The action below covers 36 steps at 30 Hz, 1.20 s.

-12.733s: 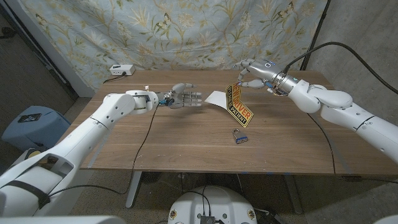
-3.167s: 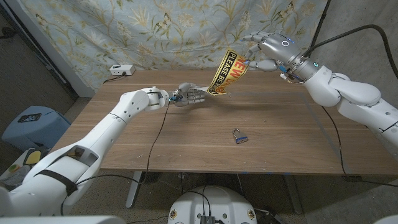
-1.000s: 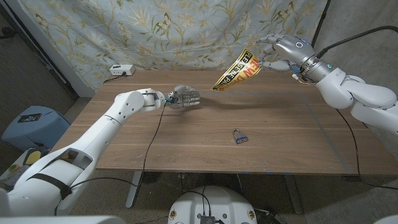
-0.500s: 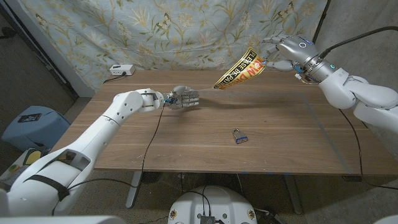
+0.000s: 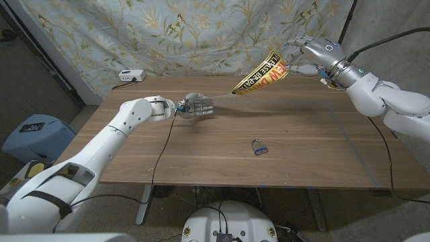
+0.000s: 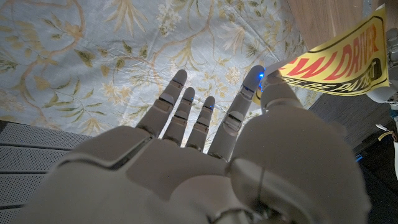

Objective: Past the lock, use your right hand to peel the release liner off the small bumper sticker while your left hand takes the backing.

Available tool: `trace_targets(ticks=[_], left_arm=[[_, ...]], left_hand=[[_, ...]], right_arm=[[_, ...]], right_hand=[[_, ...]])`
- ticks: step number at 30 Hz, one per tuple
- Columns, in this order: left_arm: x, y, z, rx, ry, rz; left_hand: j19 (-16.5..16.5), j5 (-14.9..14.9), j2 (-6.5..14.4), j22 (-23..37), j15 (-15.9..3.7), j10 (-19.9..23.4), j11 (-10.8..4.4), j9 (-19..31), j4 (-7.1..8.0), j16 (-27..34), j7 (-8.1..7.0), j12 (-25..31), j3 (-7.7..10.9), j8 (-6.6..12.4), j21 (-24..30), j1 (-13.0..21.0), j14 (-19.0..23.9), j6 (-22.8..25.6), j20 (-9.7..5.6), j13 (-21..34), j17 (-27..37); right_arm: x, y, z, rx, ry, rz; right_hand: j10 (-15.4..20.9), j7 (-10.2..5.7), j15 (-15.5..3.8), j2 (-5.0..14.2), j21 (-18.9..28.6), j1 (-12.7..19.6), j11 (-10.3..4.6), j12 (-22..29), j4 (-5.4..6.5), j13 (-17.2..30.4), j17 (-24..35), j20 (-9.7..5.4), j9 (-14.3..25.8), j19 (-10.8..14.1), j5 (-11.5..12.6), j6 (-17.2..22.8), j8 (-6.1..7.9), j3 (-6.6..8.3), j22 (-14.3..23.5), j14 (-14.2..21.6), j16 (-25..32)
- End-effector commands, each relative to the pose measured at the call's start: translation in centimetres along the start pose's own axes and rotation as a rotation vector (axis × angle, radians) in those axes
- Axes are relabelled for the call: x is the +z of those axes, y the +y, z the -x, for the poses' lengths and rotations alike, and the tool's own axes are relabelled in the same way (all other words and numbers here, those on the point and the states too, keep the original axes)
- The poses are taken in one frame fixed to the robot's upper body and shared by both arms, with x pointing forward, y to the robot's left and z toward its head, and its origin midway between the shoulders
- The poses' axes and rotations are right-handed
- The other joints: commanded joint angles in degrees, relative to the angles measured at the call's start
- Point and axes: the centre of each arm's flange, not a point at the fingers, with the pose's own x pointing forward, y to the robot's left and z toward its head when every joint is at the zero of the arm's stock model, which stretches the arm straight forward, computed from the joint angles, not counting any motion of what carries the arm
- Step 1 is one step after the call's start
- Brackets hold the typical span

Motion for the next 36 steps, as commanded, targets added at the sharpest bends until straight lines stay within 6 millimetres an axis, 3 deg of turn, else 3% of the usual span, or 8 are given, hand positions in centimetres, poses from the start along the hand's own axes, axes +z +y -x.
trace_targets(ticks=[1,36], left_arm=[[0.2,0.7,0.6,0.015,-0.008,0.001],[0.1,0.7,1.8,0.016,-0.012,0.001]], left_hand=[[-0.2,0.0,0.0,0.2,-0.17,1.0,-0.58,0.2,0.26,-0.1,0.18,-0.2,-0.09,0.33,0.3,0.7,-0.2,-0.4,-0.12,0.2,0.1],[-0.7,0.0,0.0,0.0,-0.09,0.9,-0.52,-0.2,0.37,-0.2,0.24,-0.7,-0.24,0.60,1.0,0.7,-0.3,-0.6,-0.18,0.8,0.2]], right_arm=[[-0.5,0.2,0.3,0.016,0.022,0.012],[-0.7,0.4,0.7,0.019,0.045,0.001]], right_hand=[[0.3,-0.24,-6.51,0.21,0.1,0.2,-0.09,0.0,0.10,0.1,0.1,0.00,0.2,0.7,0.4,0.0,0.50,0.10,0.3,0.2,-0.1],[0.5,-0.24,-6.56,0.19,-0.1,0.2,-0.13,0.0,0.12,0.1,0.2,0.21,0.0,0.6,0.3,-0.1,0.43,0.07,0.3,0.5,-0.1]])
